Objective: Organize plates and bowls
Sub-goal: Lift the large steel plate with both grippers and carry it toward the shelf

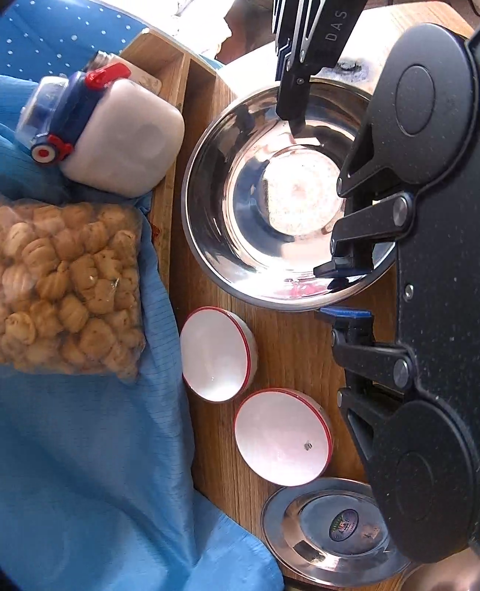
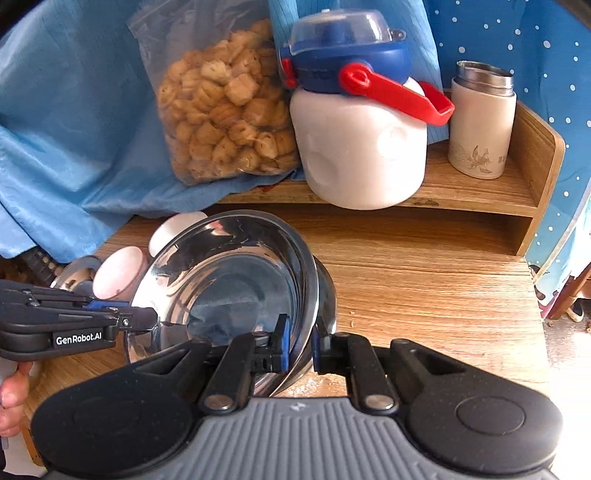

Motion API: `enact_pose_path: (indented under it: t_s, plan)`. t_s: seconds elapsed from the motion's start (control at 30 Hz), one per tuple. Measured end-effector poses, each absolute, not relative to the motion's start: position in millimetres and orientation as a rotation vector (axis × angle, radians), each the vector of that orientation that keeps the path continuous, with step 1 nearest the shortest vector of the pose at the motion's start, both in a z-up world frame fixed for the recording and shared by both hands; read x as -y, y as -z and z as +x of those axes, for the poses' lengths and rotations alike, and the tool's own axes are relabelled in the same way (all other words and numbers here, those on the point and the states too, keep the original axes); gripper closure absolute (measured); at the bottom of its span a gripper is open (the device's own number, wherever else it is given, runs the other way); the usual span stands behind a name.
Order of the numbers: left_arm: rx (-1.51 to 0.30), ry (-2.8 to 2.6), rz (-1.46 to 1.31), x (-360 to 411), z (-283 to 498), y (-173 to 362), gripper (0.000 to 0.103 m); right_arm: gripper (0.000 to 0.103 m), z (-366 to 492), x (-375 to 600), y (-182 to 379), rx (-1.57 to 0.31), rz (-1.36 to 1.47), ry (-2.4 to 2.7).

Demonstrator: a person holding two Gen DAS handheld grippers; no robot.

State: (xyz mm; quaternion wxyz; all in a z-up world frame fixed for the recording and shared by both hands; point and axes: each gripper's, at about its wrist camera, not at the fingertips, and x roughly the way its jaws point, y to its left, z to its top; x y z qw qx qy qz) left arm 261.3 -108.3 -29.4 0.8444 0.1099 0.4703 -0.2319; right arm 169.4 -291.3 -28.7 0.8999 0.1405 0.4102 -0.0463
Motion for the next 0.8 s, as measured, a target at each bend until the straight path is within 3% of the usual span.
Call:
enact_pose_path:
  t_s: [0.8]
  plan:
    - [-1.047, 0.419, 0.341, 133, 272, 52, 0.082, 0.084, 199, 284, 46, -0.912, 0.126, 0.095]
